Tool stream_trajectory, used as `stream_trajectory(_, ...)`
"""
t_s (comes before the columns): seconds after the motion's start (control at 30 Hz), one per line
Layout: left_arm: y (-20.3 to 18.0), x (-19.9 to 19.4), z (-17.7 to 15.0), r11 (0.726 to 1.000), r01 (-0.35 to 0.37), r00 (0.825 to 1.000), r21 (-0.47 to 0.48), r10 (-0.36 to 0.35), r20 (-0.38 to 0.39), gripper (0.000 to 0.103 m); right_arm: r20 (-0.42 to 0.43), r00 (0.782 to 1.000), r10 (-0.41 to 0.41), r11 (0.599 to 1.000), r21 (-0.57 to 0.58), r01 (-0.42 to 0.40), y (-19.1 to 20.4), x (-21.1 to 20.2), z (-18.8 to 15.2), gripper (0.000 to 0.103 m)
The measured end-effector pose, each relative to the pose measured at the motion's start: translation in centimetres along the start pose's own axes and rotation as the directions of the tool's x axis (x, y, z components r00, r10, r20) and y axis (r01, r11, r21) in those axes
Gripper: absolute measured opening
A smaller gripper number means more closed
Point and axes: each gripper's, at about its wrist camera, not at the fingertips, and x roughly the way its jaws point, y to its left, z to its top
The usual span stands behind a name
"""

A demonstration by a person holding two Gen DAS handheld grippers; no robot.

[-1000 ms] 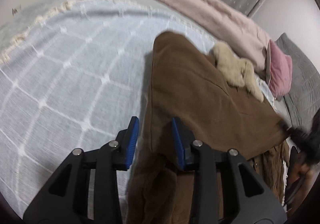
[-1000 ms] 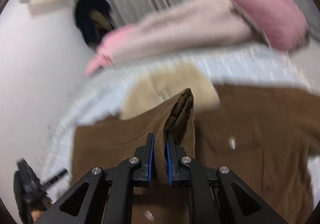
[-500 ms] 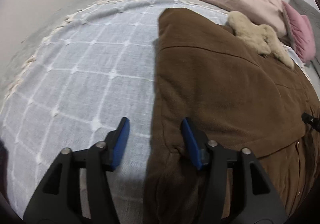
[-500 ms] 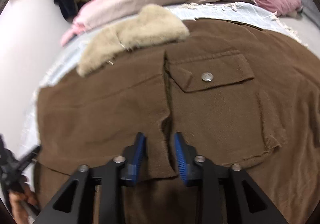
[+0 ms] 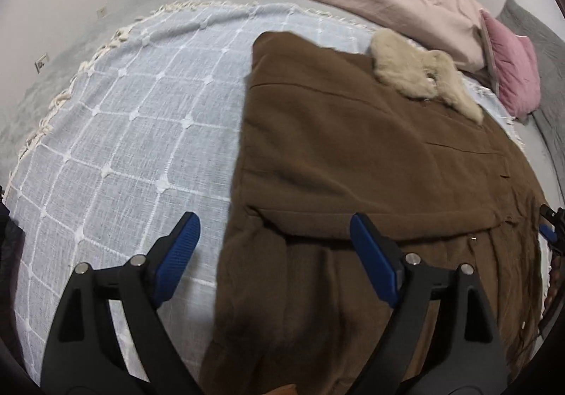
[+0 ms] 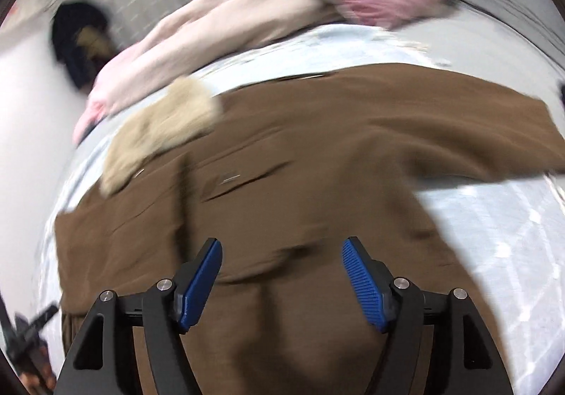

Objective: Fold large clothes

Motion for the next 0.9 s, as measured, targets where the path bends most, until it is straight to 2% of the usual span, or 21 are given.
stream_trajectory(0.13,-0.9,-0.9,-0.2,0.998,0.057,0.998,0.000,-0.057,0.028,0.088,0.042,0.999,0.008,0.979,0.205,-0.016,-8.0,-1.0,2.0,0.073)
stream_trajectory(0.27,-1.7,-0.8,-0.3,0.998,0.065,0.997,0.013,-0.066,0.046,0.089,0.034,0.995,-0.097,0.968,0.238,0.086,-13.5,-1.6,4.4,0.073)
stream_trajectory(0.33,-1.9,-0.4,-0.4,0.997,0.073,0.996,0.013,-0.074,0.040,0.089,0.044,0.992,-0.118,0.961,0.258,0.103,-15.2,-1.9,5.5,0.073)
stream_trajectory(0.4,-1.8,0.3,-0.5,0.995,0.095,0.995,0.005,-0.095,0.017,0.089,0.050,0.989,-0.137,0.943,0.312,0.115,-17.7,-1.9,6.5,0.073)
stream_trajectory(0.53,-1.7,1.1,-0.6,0.996,0.089,0.996,-0.006,-0.089,-0.008,0.089,0.027,0.988,-0.153,0.898,0.422,0.127,-21.7,-0.5,7.5,0.073)
stream_trajectory(0.6,-1.7,1.3,-0.7,0.997,0.078,0.997,0.002,-0.078,-0.003,0.089,0.024,0.987,-0.158,0.880,0.457,0.130,-23.3,0.5,7.9,0.073)
stream_trajectory(0.7,-1.8,1.6,-0.8,0.999,0.046,0.999,0.020,-0.047,0.020,0.089,0.058,0.984,-0.166,0.874,0.471,0.120,-24.6,1.7,8.9,0.073)
stream_trajectory(0.9,-1.6,2.1,-0.8,0.999,0.002,1.000,0.037,-0.003,0.025,0.089,0.135,0.960,-0.244,0.877,0.454,0.159,-25.3,3.4,10.9,0.073)
